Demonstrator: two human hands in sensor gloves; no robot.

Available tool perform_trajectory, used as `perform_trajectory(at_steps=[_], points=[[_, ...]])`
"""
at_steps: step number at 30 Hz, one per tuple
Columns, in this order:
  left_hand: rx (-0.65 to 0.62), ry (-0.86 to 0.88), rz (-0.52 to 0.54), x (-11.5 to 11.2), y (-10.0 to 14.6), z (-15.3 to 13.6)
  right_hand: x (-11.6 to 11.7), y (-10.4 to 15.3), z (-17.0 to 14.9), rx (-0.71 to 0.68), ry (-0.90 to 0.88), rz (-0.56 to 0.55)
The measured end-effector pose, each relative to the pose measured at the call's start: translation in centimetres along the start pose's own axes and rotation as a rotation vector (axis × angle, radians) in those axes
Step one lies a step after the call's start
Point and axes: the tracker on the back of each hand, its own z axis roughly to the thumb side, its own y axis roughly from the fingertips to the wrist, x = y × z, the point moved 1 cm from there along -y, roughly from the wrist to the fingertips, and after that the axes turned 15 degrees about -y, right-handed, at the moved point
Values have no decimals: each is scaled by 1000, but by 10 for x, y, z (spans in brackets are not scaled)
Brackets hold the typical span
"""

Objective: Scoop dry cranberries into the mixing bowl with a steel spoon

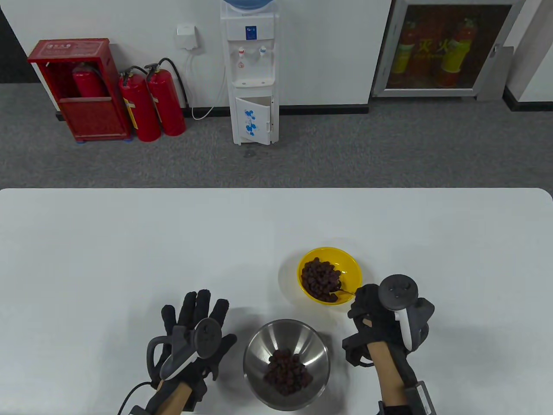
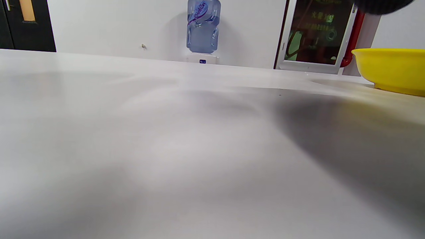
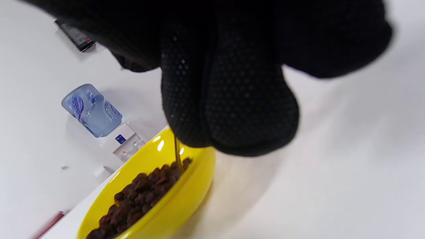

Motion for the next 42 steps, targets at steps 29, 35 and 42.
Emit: perform_trajectory(at_steps=[29, 35, 42], points=[[6, -18, -32, -3, -1, 0, 25, -4, -58, 44, -400, 146], [9, -17, -33, -3, 0, -1, 28, -6, -69, 155, -571, 184], [10, -14, -35, -3, -1, -1, 25, -8, -80, 225, -680, 210]])
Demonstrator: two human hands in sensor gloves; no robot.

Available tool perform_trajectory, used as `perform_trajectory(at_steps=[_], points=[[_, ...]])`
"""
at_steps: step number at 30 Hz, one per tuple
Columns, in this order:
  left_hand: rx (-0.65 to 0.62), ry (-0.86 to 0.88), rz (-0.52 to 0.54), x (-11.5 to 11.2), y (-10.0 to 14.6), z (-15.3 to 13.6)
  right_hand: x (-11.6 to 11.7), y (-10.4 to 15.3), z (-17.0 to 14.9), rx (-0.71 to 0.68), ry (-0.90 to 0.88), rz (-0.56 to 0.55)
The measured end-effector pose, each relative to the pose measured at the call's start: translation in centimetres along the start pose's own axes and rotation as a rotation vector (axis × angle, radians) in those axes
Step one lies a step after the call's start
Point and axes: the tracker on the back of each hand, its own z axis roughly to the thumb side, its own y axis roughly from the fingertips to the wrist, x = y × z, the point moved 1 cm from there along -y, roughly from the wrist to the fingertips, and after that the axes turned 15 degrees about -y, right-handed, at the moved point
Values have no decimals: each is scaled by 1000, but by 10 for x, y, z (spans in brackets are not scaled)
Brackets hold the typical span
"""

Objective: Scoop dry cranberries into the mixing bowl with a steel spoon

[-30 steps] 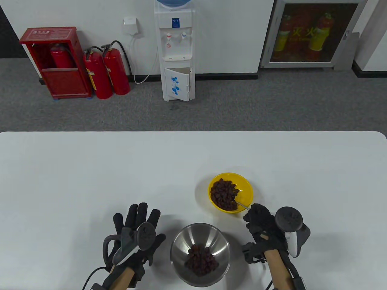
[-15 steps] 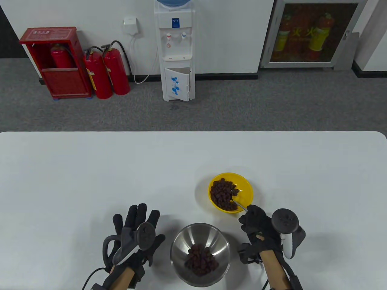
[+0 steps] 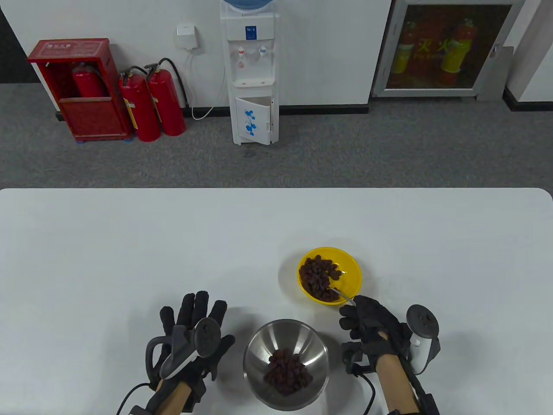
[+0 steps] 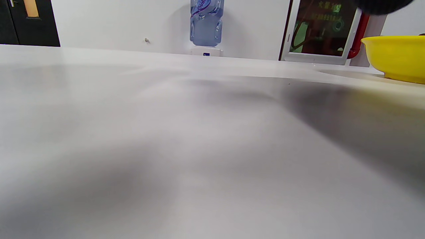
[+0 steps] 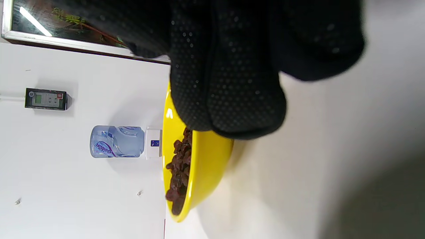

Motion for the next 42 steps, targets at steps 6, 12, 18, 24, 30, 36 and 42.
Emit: perform_trajectory(at_steps=[6, 12, 18, 24, 30, 36, 42], points=[[0, 2, 1, 0, 0, 0, -8, -1, 4, -21, -21, 4], [-2, 1, 1, -1, 0, 0, -13, 2, 12, -82, -28, 5], [-2, 0, -1, -1, 0, 0, -16, 4, 18, -125, -10, 4], [-2, 0, -2, -1, 0, 0, -17, 4, 19, -138, 1, 2], [-2, 0, 0, 0, -1, 0, -16, 4, 22, -162, 22, 11], [2, -3, -4, -1, -1, -1, -14, 9, 28, -201, 30, 21], [4, -7, -8, -1, -1, -1, -11, 24, 41, -263, 34, 38]])
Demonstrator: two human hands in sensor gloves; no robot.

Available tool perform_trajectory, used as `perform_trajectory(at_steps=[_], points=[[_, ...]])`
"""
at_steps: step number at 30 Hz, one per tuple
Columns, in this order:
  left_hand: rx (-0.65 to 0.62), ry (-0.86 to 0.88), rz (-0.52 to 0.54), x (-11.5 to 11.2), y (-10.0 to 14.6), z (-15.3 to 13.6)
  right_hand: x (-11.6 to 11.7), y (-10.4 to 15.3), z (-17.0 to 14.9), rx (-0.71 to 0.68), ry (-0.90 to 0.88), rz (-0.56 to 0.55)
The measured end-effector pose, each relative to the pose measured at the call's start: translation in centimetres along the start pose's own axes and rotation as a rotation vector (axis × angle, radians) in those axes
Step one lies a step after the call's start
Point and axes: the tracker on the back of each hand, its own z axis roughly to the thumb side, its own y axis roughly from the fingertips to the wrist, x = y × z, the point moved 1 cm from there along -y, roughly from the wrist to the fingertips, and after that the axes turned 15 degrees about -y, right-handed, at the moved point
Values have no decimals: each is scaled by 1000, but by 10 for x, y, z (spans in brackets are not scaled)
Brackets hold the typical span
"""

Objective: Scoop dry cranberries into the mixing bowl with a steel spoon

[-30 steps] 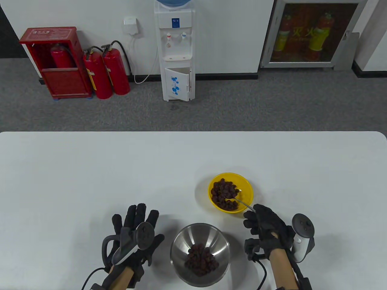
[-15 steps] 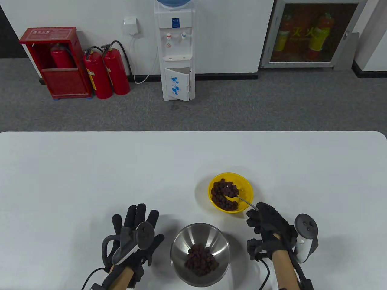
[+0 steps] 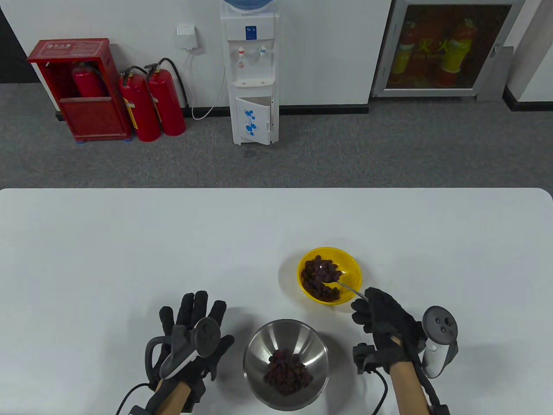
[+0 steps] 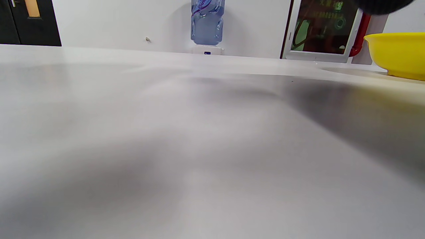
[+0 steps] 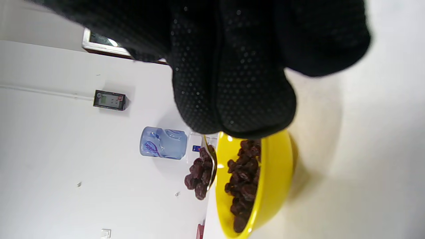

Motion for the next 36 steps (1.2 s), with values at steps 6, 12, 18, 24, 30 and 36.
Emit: perform_trajectory(at_steps=[6, 12, 18, 24, 30, 36], points=[[2, 2, -2, 0, 0, 0, 6, 17, 12, -39, 7, 58], [4, 0, -4, 0, 0, -1, 14, 29, 21, -64, -21, 116], [11, -1, -2, 0, 0, -2, 20, 36, 27, -74, -46, 184], [15, -3, -3, 0, 0, -3, 23, 42, 32, -104, -40, 231], [17, -4, -8, -1, -1, -4, 26, 46, 35, -140, -18, 262], [14, -6, -13, -1, -1, -3, 25, 45, 33, -159, 11, 294]])
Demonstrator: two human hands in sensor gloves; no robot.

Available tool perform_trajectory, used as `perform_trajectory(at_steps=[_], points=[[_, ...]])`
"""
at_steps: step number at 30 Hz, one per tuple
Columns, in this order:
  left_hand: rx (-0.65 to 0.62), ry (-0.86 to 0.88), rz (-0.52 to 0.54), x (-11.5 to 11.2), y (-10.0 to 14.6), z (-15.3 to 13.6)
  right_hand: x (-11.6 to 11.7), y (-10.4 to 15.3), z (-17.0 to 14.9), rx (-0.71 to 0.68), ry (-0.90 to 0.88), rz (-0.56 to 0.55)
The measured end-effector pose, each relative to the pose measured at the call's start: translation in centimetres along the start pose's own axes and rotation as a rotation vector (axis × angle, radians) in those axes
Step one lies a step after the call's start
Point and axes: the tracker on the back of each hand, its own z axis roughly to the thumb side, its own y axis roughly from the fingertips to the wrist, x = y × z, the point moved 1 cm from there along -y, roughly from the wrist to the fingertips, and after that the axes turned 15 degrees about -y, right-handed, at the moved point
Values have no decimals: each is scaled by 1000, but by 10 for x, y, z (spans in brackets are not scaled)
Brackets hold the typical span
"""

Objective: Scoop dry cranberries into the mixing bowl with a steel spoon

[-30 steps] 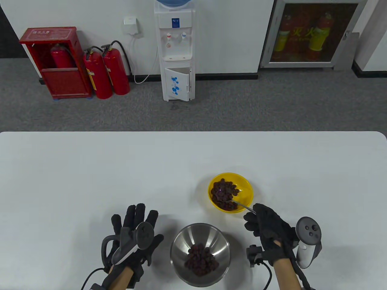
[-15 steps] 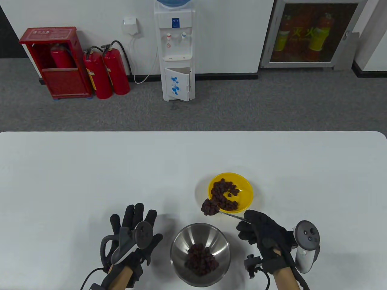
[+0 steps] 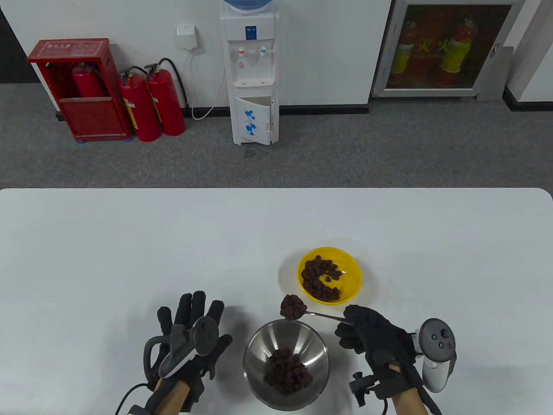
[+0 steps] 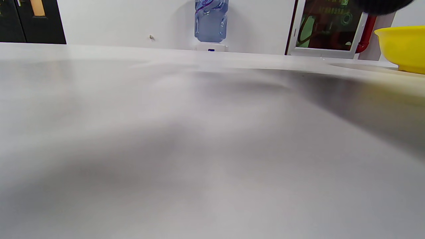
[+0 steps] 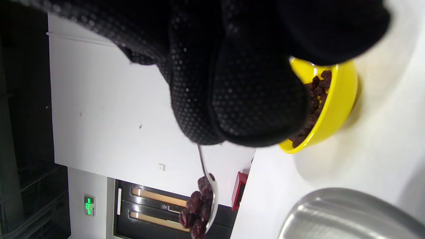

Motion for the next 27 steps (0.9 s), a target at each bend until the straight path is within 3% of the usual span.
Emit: perform_trajectory(at_steps=[16, 27], points=[[-3, 0, -3, 0, -1, 1, -6, -6, -7, -24, 137, 74], [-5, 4, 1, -1, -1, 1, -8, -5, 4, -246, 209, 158]])
